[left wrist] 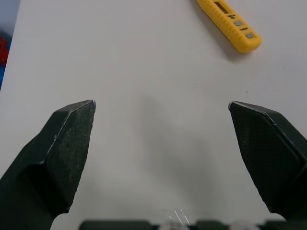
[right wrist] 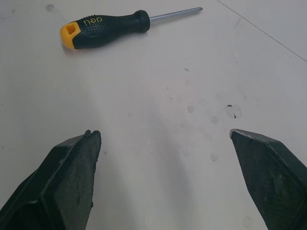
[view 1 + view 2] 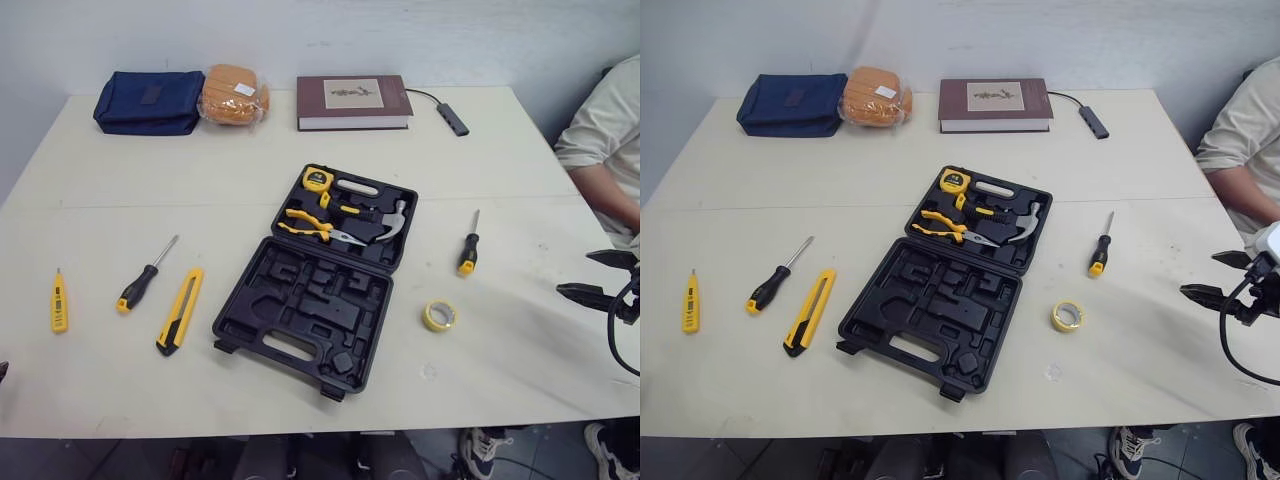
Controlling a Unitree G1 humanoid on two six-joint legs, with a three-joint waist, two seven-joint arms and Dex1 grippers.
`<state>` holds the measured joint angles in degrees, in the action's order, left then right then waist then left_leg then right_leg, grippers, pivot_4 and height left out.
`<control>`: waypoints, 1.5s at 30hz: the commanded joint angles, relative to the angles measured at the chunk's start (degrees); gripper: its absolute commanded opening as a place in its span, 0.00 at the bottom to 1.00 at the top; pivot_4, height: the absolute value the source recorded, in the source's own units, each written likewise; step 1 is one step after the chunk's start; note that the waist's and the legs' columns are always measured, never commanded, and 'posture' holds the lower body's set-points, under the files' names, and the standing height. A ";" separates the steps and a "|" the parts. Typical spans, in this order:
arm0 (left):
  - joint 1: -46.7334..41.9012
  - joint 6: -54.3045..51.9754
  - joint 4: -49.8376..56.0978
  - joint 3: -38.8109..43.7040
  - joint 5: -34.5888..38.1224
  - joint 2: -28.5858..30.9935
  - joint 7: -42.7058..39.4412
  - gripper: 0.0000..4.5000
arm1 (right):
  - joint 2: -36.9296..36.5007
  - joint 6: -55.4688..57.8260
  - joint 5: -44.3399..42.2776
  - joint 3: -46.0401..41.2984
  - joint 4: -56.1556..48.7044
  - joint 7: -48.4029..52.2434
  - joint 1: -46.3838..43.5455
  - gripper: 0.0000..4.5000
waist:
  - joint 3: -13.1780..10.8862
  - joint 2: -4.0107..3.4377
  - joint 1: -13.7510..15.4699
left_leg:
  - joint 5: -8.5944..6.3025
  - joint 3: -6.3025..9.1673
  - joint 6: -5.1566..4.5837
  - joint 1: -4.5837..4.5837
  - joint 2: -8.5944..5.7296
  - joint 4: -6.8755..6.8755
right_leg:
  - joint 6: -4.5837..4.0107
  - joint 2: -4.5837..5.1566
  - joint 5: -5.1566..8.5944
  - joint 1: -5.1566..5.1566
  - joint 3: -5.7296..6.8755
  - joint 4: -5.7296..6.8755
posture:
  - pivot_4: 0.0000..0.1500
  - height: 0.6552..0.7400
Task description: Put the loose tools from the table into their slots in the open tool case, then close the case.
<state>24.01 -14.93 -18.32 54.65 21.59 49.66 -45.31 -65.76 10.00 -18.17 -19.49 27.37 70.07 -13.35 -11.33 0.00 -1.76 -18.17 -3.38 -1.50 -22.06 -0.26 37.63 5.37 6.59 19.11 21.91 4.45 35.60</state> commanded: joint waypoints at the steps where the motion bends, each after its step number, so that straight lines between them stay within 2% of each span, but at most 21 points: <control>1: -0.25 0.95 -0.37 0.13 -0.13 1.03 -0.13 1.00 | -0.75 -0.26 -0.19 -1.74 -1.96 -0.69 0.37 1.00 | 0.00 0.00 0.00 | 0.00 0.00 0.00 0.00 0.00 0.00 | 0.00 0.00 0.00 0.00 0.00 0.00 | 1.00 1.00; 12: -3.54 0.24 1.43 -4.58 -0.38 3.15 -1.80 1.00 | 2.32 -0.12 -1.13 -3.33 -7.90 -5.94 1.95 1.00 | 0.01 0.01 0.08 | 0.21 -0.03 -0.30 0.00 0.00 0.02 | 0.01 0.00 -0.01 0.01 0.01 0.07 | 1.00 1.00; 15: -5.94 -1.49 3.22 -5.34 0.92 4.20 -2.31 1.00 | 2.92 1.81 -1.96 -3.82 -12.23 -6.82 3.06 1.00 | 0.01 0.02 0.09 | 0.22 -0.04 -0.31 0.01 0.00 0.02 | 0.02 0.00 -0.01 0.01 0.01 0.08 | 1.00 1.00; 19: -11.07 -4.32 9.01 -11.65 1.34 5.53 -3.69 1.00 | 5.17 6.04 -4.55 -4.26 -23.26 -8.89 5.49 1.00 | 0.01 0.02 0.26 | 0.28 -0.02 -0.30 0.01 0.00 0.05 | 0.02 0.01 -0.01 0.01 0.01 0.18 | 1.00 1.00; 21: -15.60 -6.40 13.58 -17.04 1.66 6.50 -4.12 1.00 | 7.05 9.17 -5.74 -4.13 -30.38 -11.18 7.65 1.00 | 0.02 0.03 0.57 | 0.28 0.02 -0.30 0.01 0.00 0.05 | 0.02 0.01 -0.01 -0.01 0.02 0.18 | 1.00 1.00; 26: -28.69 -10.12 17.79 -28.63 1.40 7.40 -5.26 1.00 | 10.69 14.18 -5.63 -0.87 -39.98 -15.78 9.77 1.00 | 0.04 0.06 1.02 | 0.31 -0.01 -0.33 -0.03 -0.01 0.08 | 0.07 -0.01 -0.04 -0.03 0.02 0.33 | 1.00 1.00; 32: -50.31 -9.37 12.06 -47.49 -2.48 3.18 -12.05 1.00 | 15.31 19.04 -4.02 9.07 -45.04 -20.09 4.58 1.00 | 0.05 0.09 1.35 | 0.40 -0.13 -0.36 -0.03 -0.03 0.32 | 0.13 -0.15 -0.07 -0.06 0.00 0.51 | 1.00 1.00; 33: -53.54 -8.34 9.11 -49.86 -4.01 1.98 -12.58 0.94 | 15.62 19.08 -3.52 10.40 -44.84 -20.09 3.84 1.00 | 0.05 0.09 1.51 | 0.42 -0.16 -0.38 -0.03 -0.04 0.36 | 0.13 -0.18 -0.07 -0.06 0.00 0.53 | 1.00 1.00; 36: -61.36 -4.12 -1.09 -55.39 -9.26 -1.55 -12.50 0.71 | 16.57 19.75 -2.01 13.77 -43.89 -21.23 1.76 0.80 | 0.05 0.10 1.67 | 0.44 -0.24 -0.41 -0.09 -0.03 0.44 | 0.15 -0.31 -0.08 0.00 0.02 0.56 | 1.00 1.00; 39: -67.89 4.81 -14.18 -60.91 -16.48 -5.58 -10.81 0.40 | 18.35 22.13 0.19 17.66 -43.14 -23.64 -0.81 0.46 | 0.05 0.17 1.75 | 0.46 -0.36 -0.45 -0.13 -0.02 0.51 | 0.20 -0.39 -0.10 0.06 0.20 0.57 | 1.00 1.00; 43: -73.71 10.45 -24.52 -62.51 -19.22 -10.46 -10.64 0.00 | 20.25 24.81 1.47 20.57 -43.42 -25.55 -2.77 0.01 | 0.04 0.23 1.91 | 0.50 -0.44 -0.54 -0.24 -0.03 0.59 | 0.31 -0.37 -0.16 0.12 0.27 0.59 | 1.00 1.00; 45: -76.40 12.79 -28.92 -62.86 -20.48 -12.87 -9.81 0.00 | 20.97 25.57 2.41 22.07 -43.07 -26.24 -3.37 0.01 | 0.05 0.40 1.97 | 0.50 -0.44 -0.54 -0.43 -0.04 0.67 | 0.32 -0.35 -0.17 0.32 0.27 0.64 | 1.00 1.00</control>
<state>-50.09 -4.68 -45.43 -8.50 2.15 36.84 -55.86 -44.91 35.16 -16.65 2.46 -15.03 44.61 -15.94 -11.28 0.40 0.21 -17.66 -3.82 -2.05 -22.60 -0.31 38.33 5.69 6.24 18.94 22.35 4.72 36.33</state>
